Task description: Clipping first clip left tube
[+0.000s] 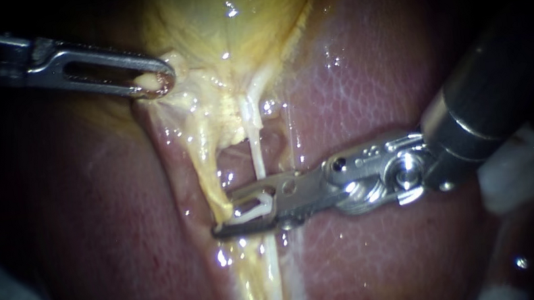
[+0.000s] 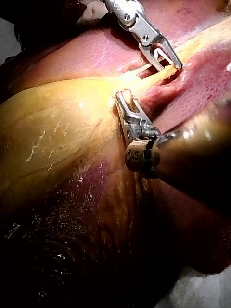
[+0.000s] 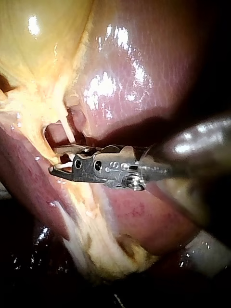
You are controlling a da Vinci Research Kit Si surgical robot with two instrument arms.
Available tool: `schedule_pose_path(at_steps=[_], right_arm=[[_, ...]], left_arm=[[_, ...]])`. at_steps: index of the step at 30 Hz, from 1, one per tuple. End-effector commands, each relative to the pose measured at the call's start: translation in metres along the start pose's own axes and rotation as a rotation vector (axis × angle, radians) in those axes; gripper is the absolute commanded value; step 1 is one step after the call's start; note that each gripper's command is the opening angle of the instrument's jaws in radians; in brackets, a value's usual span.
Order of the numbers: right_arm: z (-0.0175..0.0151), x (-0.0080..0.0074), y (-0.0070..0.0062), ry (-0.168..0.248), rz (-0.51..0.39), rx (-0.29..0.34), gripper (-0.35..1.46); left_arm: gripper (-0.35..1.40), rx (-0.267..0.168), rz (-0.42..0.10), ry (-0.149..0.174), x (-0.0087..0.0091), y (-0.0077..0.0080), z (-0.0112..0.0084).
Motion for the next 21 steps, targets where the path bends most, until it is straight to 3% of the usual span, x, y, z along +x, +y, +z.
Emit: schedule_pose_path(at_steps=[1,5,10,21], right_arm=[[0.0000,0.0000,0.0000,0.004,0.000,0.000,0.12],[0.0000,0.0001,-0.0001,0.019,0.024,0.002,0.35],[0.0000,0.0000,0.0001,0.049,0.048,0.006,0.47],[-0.0004,-0.0002,0.0004,0.069,0.083,0.017,0.50]], left_arm=[[-0.35,0.000,0.000,0.000,0.0000,0.0000,0.0000],[-0.35,0.000,0.000,0.000,0.0000,0.0000,0.0000],[-0.35,0.000,0.000,0.000,0.0000,0.0000,0.0000],[-0.35,0.000,0.000,0.000,0.0000,0.0000,-0.0001]])
